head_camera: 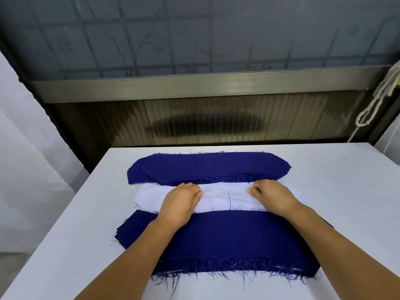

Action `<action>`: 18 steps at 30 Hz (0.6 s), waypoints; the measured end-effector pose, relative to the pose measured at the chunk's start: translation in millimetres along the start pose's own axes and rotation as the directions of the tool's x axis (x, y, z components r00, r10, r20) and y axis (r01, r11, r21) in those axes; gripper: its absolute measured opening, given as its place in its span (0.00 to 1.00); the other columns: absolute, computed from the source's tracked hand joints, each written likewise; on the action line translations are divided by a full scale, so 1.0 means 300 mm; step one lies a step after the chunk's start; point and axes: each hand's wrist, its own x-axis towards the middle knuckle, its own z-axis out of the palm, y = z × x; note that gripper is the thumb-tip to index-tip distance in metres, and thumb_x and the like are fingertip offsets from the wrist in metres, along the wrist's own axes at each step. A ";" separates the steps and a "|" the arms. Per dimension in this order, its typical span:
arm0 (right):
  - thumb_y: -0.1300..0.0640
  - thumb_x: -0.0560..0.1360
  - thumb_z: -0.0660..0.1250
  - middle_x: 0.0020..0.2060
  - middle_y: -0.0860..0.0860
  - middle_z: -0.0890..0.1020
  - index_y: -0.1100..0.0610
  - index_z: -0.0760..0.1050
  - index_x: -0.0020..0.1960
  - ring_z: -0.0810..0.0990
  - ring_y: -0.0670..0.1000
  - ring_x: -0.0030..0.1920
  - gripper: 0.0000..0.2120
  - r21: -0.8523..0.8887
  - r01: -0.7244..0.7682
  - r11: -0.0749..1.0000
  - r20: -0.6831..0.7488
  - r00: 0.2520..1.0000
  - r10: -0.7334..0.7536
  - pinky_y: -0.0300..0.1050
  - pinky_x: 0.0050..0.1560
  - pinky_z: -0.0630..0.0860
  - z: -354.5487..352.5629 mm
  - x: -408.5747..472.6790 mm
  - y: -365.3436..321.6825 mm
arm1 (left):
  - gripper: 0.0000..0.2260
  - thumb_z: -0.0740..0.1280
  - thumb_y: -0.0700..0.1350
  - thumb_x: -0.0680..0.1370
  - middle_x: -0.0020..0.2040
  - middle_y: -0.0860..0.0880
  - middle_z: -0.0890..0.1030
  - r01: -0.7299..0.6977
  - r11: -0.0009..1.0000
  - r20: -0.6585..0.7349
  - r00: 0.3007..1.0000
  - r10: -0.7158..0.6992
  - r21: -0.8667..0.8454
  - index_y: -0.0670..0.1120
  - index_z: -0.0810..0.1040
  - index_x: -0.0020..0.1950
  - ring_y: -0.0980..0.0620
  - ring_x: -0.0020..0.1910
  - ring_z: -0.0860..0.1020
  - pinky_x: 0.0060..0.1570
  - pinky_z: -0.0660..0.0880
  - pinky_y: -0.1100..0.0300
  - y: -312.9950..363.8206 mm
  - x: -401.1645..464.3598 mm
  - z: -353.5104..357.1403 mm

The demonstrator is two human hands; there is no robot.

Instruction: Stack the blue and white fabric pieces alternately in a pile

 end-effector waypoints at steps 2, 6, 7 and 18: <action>0.44 0.78 0.62 0.38 0.45 0.75 0.50 0.71 0.38 0.74 0.44 0.38 0.14 0.087 0.079 0.993 -0.074 0.995 -0.072 0.38 0.36 0.68 0.019 -0.022 0.001 | 0.13 0.55 0.51 0.84 0.47 0.56 0.77 0.016 1.000 -0.001 1.000 -0.016 -0.016 0.48 0.77 0.52 0.56 0.49 0.72 0.49 0.72 0.61 0.002 0.004 0.002; 0.46 0.77 0.65 0.42 0.42 0.75 0.48 0.75 0.46 0.74 0.43 0.44 0.06 0.044 0.282 0.958 -0.157 0.949 -0.272 0.38 0.43 0.70 0.049 -0.045 -0.002 | 0.14 0.54 0.51 0.84 0.47 0.55 0.76 0.016 1.000 0.003 1.000 -0.016 -0.019 0.48 0.77 0.51 0.55 0.49 0.73 0.49 0.71 0.61 0.000 0.002 0.004; 0.49 0.78 0.63 0.40 0.43 0.75 0.50 0.76 0.46 0.74 0.44 0.43 0.06 -0.006 0.313 0.950 -0.198 0.931 -0.308 0.39 0.42 0.70 0.054 -0.043 0.002 | 0.14 0.54 0.52 0.84 0.47 0.55 0.77 0.014 1.000 0.003 1.000 -0.014 -0.009 0.48 0.77 0.51 0.54 0.50 0.73 0.49 0.72 0.60 -0.001 0.002 0.005; 0.58 0.76 0.68 0.42 0.41 0.76 0.48 0.74 0.42 0.76 0.44 0.43 0.07 0.125 0.308 0.943 -0.276 0.924 -0.265 0.40 0.43 0.75 0.058 -0.046 0.013 | 0.05 0.64 0.47 0.80 0.43 0.57 0.78 -0.051 0.999 -0.124 0.991 0.052 0.009 0.50 0.77 0.46 0.57 0.42 0.74 0.42 0.72 0.61 0.007 -0.021 0.001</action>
